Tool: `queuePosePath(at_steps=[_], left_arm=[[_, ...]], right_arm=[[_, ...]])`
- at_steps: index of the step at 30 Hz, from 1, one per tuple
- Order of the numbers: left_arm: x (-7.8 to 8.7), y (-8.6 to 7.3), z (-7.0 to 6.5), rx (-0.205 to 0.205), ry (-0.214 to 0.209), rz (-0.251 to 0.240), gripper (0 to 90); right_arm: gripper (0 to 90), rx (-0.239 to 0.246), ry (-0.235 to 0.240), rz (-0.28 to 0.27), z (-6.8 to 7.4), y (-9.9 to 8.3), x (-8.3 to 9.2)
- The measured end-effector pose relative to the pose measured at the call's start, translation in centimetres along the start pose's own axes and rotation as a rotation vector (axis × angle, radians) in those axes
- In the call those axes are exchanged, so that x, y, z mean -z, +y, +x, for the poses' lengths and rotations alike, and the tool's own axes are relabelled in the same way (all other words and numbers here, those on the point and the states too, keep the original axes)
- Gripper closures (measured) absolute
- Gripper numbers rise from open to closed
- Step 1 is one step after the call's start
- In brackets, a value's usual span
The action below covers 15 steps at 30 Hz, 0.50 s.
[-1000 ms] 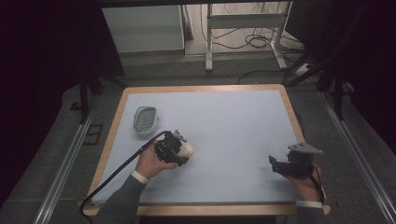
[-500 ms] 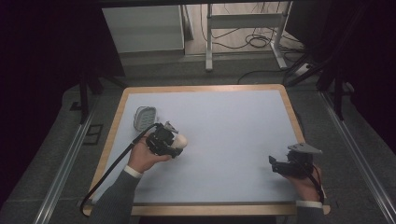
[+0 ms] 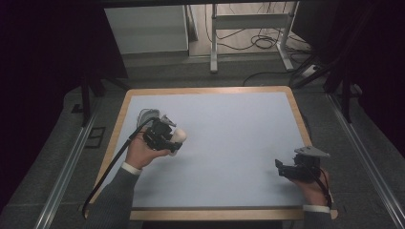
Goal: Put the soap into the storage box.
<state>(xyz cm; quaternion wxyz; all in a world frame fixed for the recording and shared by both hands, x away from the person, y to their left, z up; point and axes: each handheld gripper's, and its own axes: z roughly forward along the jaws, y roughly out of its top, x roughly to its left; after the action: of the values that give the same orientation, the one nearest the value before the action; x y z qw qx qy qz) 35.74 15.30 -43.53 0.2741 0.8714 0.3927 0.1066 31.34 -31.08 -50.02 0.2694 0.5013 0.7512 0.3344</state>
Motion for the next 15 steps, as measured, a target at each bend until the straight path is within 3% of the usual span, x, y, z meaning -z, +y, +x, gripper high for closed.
queuePosePath(at_steps=[15], left_arm=[[0.5,0.4,1.8,0.03,0.034,-0.003,49.9]], right_arm=[[7.3,-0.005,-0.005,0.009,-0.1,-0.1,-0.1]])
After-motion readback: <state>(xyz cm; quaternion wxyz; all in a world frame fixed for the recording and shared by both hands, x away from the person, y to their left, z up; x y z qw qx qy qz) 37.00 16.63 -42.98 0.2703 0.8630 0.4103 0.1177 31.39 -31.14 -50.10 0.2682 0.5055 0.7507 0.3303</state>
